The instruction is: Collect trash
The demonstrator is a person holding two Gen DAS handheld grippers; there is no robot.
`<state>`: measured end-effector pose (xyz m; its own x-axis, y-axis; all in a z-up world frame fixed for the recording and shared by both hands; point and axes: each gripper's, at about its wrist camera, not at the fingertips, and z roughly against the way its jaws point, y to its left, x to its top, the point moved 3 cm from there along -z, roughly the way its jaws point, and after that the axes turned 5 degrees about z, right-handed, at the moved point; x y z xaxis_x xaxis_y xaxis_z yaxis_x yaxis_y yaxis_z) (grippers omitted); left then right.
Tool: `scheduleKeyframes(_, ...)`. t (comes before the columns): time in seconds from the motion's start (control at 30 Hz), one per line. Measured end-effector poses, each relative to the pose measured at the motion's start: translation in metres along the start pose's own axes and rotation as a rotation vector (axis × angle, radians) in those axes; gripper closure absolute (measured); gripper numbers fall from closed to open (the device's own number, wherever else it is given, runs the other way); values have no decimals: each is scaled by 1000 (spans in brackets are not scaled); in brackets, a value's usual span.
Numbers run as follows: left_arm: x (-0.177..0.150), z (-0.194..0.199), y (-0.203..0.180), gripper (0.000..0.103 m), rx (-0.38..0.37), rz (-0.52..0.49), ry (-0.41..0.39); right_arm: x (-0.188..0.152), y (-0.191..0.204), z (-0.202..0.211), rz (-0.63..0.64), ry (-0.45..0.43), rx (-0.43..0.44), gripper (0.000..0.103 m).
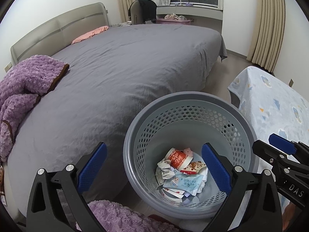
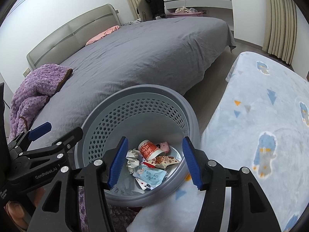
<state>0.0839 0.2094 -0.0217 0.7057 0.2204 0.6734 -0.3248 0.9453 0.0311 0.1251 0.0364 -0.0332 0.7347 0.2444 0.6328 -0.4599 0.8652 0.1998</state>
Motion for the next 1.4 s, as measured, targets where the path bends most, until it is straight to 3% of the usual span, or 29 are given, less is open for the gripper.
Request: scheduleKeyframes(1.4,0,0,-1,7,10,-9,6,0,-1,1,-1,-1,1,46)
